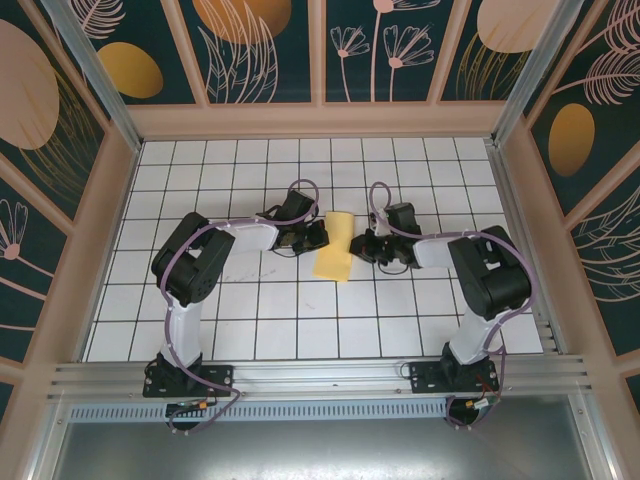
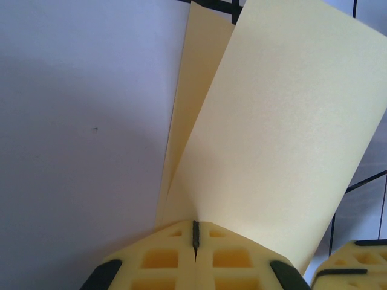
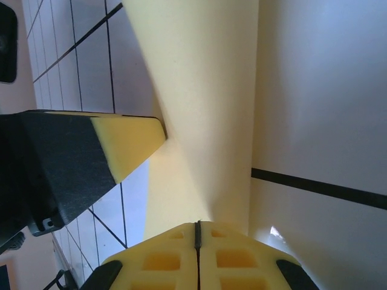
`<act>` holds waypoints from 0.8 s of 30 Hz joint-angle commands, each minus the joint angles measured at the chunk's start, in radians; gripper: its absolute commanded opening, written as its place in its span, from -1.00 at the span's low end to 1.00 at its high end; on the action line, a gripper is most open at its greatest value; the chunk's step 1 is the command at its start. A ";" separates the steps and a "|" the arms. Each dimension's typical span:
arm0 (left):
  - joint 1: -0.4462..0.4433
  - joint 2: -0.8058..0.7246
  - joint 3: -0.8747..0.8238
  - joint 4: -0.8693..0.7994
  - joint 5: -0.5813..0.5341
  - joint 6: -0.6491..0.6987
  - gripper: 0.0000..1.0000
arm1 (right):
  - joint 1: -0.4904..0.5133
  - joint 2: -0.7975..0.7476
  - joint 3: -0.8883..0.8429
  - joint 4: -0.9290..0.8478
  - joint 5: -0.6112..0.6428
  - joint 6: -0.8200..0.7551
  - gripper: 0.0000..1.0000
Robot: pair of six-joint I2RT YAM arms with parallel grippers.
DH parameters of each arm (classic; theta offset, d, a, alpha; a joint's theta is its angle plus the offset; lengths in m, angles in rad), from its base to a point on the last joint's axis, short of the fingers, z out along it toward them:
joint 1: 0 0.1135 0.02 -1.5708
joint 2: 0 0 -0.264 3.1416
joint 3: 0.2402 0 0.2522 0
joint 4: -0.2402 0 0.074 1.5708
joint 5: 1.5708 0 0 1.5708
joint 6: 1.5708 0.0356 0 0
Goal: Fold a paper plane with a square sheet of paper (pick it up from the middle)
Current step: Fold the square sheet of paper in half at the center of the table.
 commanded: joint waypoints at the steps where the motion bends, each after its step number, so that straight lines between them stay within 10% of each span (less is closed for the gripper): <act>1: -0.005 0.019 -0.038 -0.079 -0.016 0.020 -1.00 | 0.007 0.048 0.010 -0.007 0.006 0.008 -0.87; 24: -0.005 0.016 -0.043 -0.082 -0.021 0.020 -1.00 | -0.023 0.061 0.068 0.011 -0.009 -0.015 -0.86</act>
